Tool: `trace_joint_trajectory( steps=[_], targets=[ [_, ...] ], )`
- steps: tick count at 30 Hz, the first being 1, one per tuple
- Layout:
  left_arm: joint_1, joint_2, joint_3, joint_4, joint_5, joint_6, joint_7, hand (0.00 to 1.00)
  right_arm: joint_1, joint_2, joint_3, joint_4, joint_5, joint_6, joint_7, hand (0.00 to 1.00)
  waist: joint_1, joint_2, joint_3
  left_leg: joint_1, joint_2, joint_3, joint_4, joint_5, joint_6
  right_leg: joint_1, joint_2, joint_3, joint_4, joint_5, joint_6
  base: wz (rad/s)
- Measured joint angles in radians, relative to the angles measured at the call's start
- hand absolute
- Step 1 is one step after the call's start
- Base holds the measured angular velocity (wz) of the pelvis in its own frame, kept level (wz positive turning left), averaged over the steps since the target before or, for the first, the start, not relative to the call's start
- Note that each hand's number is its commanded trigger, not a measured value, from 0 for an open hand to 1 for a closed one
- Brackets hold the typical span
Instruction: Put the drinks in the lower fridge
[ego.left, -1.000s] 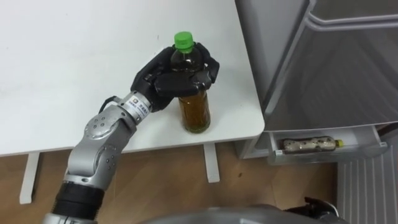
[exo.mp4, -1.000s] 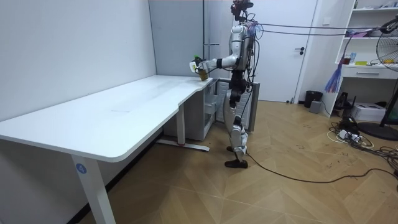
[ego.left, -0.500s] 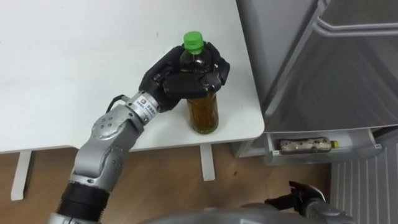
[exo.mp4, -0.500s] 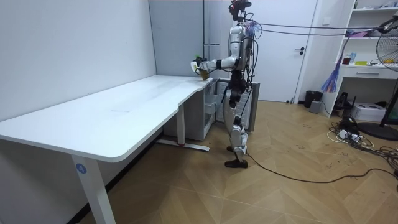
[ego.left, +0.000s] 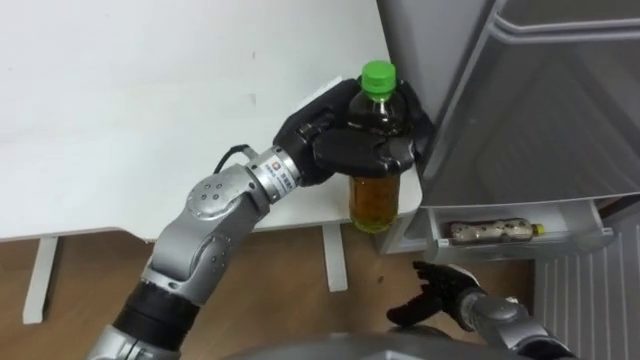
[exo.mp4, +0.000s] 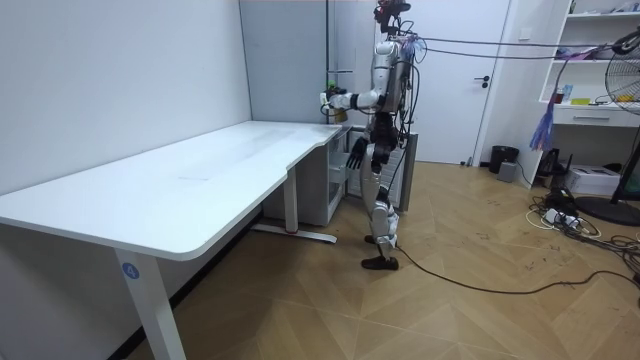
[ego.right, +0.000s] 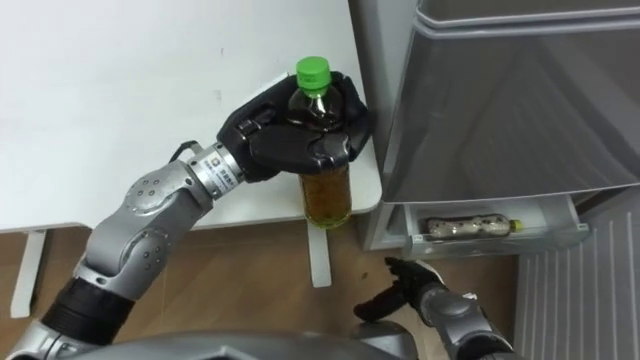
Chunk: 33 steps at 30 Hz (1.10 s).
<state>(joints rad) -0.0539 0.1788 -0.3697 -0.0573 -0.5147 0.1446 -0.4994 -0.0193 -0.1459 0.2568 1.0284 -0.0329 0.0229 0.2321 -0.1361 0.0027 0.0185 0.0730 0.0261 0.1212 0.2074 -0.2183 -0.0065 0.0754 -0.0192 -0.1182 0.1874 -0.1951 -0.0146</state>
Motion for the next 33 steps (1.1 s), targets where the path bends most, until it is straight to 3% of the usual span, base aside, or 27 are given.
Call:
trace_joint_trajectory(
  steps=[7, 14, 27, 33],
  targets=[
    [-0.007, 0.000, -0.063, 0.000, -0.004, 0.000, -0.029, 1.00, -0.001, 0.002, 0.037, -0.073, 0.038, -0.001, 0.058, 0.00, 0.000, -0.019, -0.0115, -0.012, 0.000, 0.017, -0.002, 0.000, 0.000, -0.013, 0.003, 0.010, 0.001, 0.001, 0.001, -0.03],
    [-0.058, 0.000, -0.123, 0.000, -0.006, 0.000, -0.038, 1.00, 0.001, -0.003, 0.075, -0.106, 0.043, 0.000, 0.090, 0.00, -0.022, -0.022, -0.0098, -0.007, 0.002, 0.022, -0.004, 0.000, 0.000, -0.010, 0.002, 0.024, -0.001, 0.001, 0.001, -0.04],
    [-0.064, 0.005, -0.178, 0.032, -0.006, 0.000, -0.058, 1.00, 0.050, -0.030, 0.074, -0.229, 0.076, 0.011, 0.206, 0.00, -0.028, -0.020, -0.0082, -0.005, 0.003, 0.033, -0.003, 0.000, 0.000, -0.008, 0.002, 0.025, -0.001, 0.004, 0.001, -0.01],
    [-0.063, 0.028, -0.229, 0.104, 0.001, 0.000, -0.064, 1.00, 0.063, -0.060, 0.074, -0.259, 0.127, 0.012, 0.231, 0.00, -0.025, -0.022, 0.0001, 0.002, 0.003, 0.047, -0.003, 0.000, 0.000, -0.013, 0.003, 0.037, -0.003, 0.004, 0.002, -0.06]
  ],
)
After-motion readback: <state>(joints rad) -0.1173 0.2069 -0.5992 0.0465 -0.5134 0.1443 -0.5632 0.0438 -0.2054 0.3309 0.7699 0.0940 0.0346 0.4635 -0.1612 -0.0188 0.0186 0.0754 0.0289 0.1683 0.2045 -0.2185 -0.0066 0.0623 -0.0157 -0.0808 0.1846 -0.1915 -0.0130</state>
